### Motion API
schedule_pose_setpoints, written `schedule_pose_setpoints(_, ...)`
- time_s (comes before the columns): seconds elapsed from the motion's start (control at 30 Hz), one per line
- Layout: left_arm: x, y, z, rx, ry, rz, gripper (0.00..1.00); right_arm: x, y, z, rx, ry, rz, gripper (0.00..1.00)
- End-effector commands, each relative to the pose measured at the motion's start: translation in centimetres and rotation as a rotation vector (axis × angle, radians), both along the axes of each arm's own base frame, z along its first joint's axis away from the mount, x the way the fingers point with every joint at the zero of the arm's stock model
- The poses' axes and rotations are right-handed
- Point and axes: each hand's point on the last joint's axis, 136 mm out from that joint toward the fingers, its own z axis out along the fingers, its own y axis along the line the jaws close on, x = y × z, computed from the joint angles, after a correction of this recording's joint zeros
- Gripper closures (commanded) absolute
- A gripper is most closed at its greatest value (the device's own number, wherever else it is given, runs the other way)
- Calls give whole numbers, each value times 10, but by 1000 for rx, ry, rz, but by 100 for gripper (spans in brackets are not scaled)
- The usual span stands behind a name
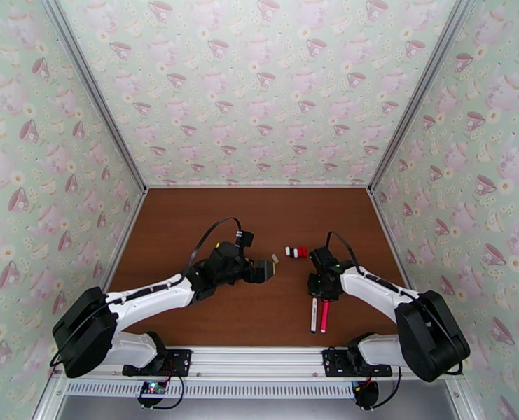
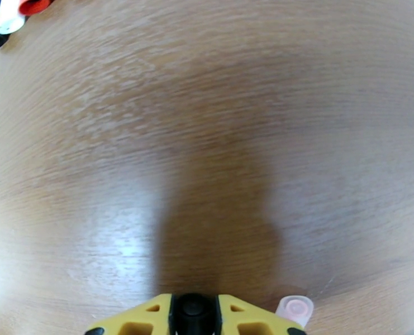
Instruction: Open the pen caps
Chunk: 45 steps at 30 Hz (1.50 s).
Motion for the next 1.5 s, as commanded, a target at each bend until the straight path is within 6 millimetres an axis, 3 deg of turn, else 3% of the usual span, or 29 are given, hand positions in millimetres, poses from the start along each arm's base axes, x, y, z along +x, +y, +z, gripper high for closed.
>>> schedule_pose_setpoints(0.0, 0, -2, 3, -26, 5, 10, 0, 18, 19, 17, 82, -75, -4, 78)
schedule_pose_setpoints(0.43, -22, -23, 1, -151, 58, -125, 3, 57, 63, 119, 392, -322, -51, 85)
schedule_pose_setpoints(0.63, -29, -43, 1, -166, 87, -161, 5, 64, 80, 148, 447, -394, -52, 85)
schedule_pose_setpoints(0.77, -34, -59, -3, -127, 93, -196, 6, 66, 92, 157, 471, -410, -46, 85)
schedule_pose_setpoints(0.97, -31, -64, -12, -82, 101, -161, 11, 67, 99, 165, 497, -441, -65, 86)
schedule_pose_setpoints(1.37, -25, -70, -17, -34, 89, -118, 44, 67, 119, 164, 522, -440, -60, 87)
schedule_pose_setpoints(1.47, -26, -72, -18, -20, 88, -122, 46, 67, 125, 163, 527, -438, -56, 87)
